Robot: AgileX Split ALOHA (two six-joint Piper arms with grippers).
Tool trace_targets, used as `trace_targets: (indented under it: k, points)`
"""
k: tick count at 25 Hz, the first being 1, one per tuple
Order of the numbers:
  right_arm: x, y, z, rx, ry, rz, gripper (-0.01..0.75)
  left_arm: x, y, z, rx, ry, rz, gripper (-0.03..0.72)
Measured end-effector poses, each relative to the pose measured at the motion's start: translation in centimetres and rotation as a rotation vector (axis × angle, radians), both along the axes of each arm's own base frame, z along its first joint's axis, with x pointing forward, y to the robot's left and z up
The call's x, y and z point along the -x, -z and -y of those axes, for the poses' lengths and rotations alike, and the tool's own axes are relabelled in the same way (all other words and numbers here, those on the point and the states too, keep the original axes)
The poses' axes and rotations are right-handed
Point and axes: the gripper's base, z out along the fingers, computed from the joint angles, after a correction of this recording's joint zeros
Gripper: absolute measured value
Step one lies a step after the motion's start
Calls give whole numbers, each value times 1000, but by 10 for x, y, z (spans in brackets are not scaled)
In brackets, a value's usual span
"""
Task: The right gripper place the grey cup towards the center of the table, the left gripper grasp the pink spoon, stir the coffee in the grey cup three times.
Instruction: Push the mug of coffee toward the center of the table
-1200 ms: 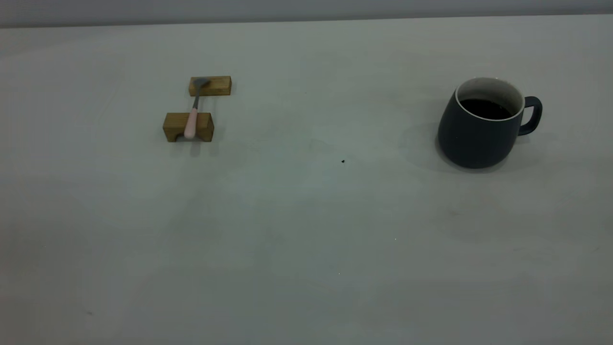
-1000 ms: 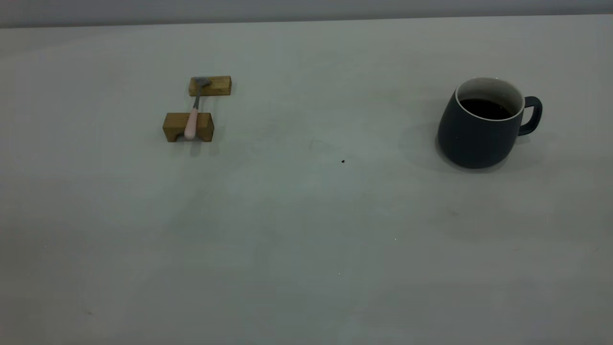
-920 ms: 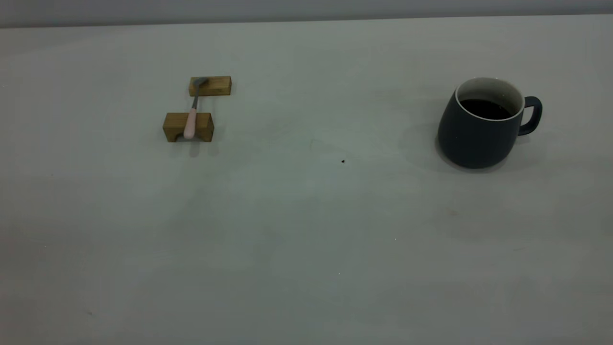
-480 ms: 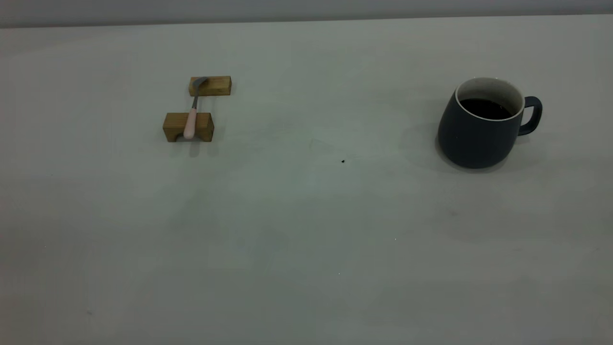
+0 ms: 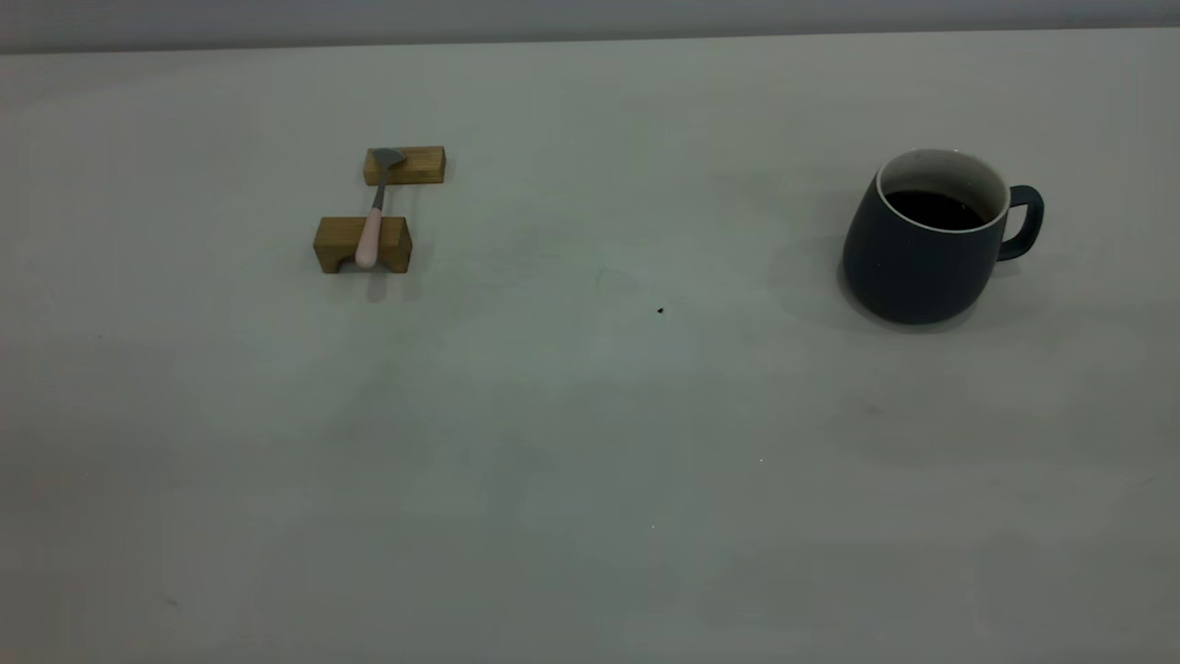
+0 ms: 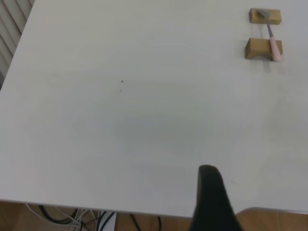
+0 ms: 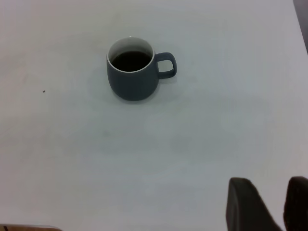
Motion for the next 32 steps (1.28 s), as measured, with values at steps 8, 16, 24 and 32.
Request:
trace_targets:
  k: [8, 16, 24, 32]
  points:
    - [-11, -12, -4, 0, -47, -60, 254, 0, 0, 0, 0, 0, 0, 558]
    - [-86, -38, -5, 128, -189, -347, 570, 0, 0, 0, 0, 0, 0, 558]
    - [-177, -1, -11, 235, -412, -462, 726, 0, 0, 0, 0, 0, 0, 558]
    - [-253, 66, -16, 328, -685, -599, 714, 0, 0, 0, 0, 0, 0, 558]
